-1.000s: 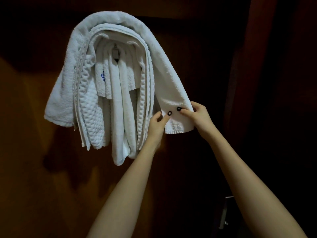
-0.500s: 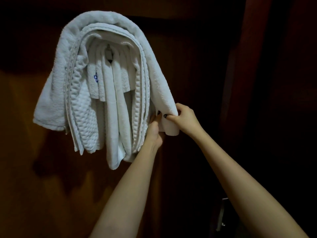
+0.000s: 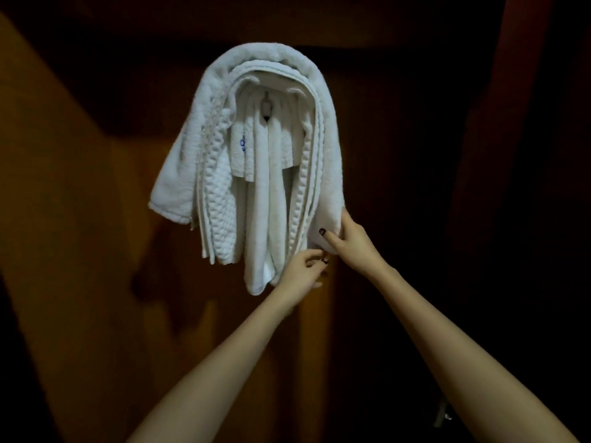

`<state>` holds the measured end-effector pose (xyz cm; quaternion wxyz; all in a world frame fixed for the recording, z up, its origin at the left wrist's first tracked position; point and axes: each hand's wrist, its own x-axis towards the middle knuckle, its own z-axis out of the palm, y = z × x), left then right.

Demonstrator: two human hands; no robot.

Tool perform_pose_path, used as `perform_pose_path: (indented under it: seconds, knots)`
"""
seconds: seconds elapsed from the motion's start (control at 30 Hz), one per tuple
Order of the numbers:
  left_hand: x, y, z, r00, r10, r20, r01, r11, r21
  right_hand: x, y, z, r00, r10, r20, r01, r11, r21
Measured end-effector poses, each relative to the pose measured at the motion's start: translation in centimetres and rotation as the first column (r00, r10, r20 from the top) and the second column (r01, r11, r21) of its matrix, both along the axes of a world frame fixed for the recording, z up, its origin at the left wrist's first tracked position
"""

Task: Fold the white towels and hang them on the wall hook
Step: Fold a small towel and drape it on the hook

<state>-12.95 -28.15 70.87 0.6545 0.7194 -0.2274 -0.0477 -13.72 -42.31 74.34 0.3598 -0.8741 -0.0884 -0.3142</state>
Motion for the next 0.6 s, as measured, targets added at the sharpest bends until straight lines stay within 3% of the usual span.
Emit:
perform_pose_path:
  seconds: [0.07, 0.1, 0.17, 0.23, 0.27, 0.3, 0.33, 0.43, 0.6]
  knots:
    - [-1.3, 2.8, 1.5, 0.969, 0.188, 0.158, -0.164, 0.974, -0.154, -0.4, 0.8, 0.5, 0.998, 0.047, 0.03, -0.049, 0.997, 0.066]
    - [-1.6, 4.4, 2.7, 0.908, 0.322, 0.267, -0.265, 0.937, -0.23, -0.6, 1.2, 1.1, 0.997, 0.065, 0.05, -0.069, 0.993, 0.093]
    - [-1.7, 7.8, 5.5, 0.652, 0.572, 0.499, -0.48, 0.82, -0.313, -0.9, 2.2, 2.6, 0.991, 0.099, 0.095, -0.11, 0.988, 0.111]
    - [-0.8, 10.8, 8.4, 0.356, 0.703, 0.616, -0.622, 0.67, -0.405, -1.0, 3.0, 4.5, 0.983, 0.088, 0.16, -0.11, 0.984, 0.139]
    - [0.0, 12.2, 9.7, 0.251, 0.727, 0.638, -0.673, 0.605, -0.425, -1.0, 3.4, 5.5, 0.98, 0.071, 0.188, -0.104, 0.979, 0.175]
    - [1.0, 13.4, 10.7, 0.211, 0.732, 0.648, -0.712, 0.569, -0.411, -1.1, 3.7, 6.5, 0.977, 0.052, 0.207, -0.095, 0.973, 0.208]
    - [2.1, 14.5, 11.6, 0.251, 0.722, 0.645, -0.736, 0.575, -0.357, -1.0, 3.9, 7.5, 0.975, 0.035, 0.221, -0.086, 0.97, 0.226]
    - [5.2, 16.9, 12.8, 0.576, 0.606, 0.549, -0.647, 0.748, -0.146, -0.7, 4.3, 10.0, 0.965, 0.013, 0.263, -0.079, 0.966, 0.245]
    - [6.4, 18.7, 12.5, 0.704, 0.413, 0.578, -0.438, 0.893, -0.105, 0.3, 4.0, 12.1, 0.941, -0.052, 0.335, -0.048, 0.958, 0.284]
